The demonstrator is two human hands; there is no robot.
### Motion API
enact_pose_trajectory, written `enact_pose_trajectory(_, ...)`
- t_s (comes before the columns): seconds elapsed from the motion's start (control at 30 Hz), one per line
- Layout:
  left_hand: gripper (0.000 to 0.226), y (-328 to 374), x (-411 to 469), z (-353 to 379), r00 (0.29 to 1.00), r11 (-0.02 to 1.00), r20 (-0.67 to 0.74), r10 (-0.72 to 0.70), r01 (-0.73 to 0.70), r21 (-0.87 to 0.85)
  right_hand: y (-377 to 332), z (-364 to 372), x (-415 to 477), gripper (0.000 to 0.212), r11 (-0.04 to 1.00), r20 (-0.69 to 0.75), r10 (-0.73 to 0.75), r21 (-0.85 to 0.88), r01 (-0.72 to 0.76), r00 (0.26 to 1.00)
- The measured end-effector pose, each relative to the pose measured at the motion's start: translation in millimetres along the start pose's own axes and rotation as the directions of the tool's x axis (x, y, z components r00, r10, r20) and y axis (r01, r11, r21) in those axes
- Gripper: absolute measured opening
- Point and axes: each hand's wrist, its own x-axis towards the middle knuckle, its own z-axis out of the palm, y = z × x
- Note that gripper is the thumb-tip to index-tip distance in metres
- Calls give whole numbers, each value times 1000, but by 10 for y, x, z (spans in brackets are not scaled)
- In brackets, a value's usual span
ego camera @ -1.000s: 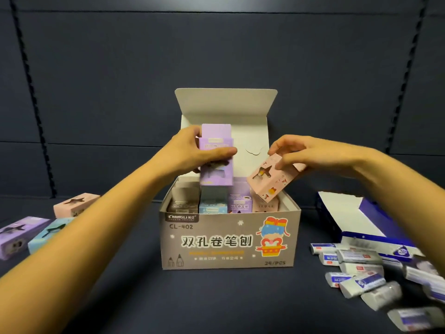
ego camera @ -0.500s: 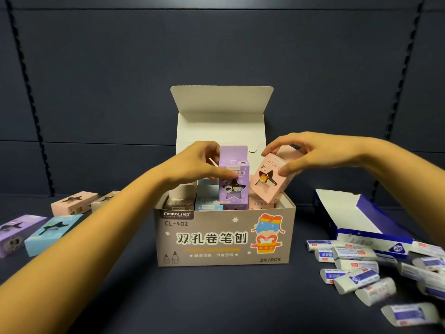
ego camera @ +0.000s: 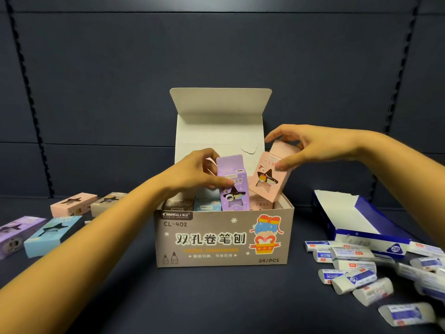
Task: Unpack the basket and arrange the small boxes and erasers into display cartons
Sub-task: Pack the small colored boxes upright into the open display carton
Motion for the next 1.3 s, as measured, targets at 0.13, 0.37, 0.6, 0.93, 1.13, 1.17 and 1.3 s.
enact_pose_trajectory(0.13,46,27,5,4,998,976,-4,65,-63,211,-60,12,14,52,1000,20,11,-25,-10,1000)
enact_pose_trajectory(0.37,46,105,49,2,993,886,59,105,-121,447,-120,-9,21,55,999,53,16,-35,-14,998)
enact_pose_trajectory(0.6,55,66,87,125,992,764,84,90,-123,634,-65,127,58,52,991,122,-33,-123,48,992)
enact_pose_trajectory(0.93,61,-50,66,159,989,702,149,8,-112,703,104,419,128,62,951,65,-47,-303,65,997)
enact_pose_trajectory(1.13,53,-4,84,151,991,728,132,-12,-82,680,158,454,197,63,933,51,-71,-349,84,996)
enact_pose_trajectory(1.17,52,-8,83,149,992,737,128,-12,-77,672,161,461,202,64,922,45,-81,-376,92,996)
enact_pose_trajectory(1.3,52,-42,78,144,995,757,100,-7,-60,651,184,502,249,69,845,43,-133,-517,137,990)
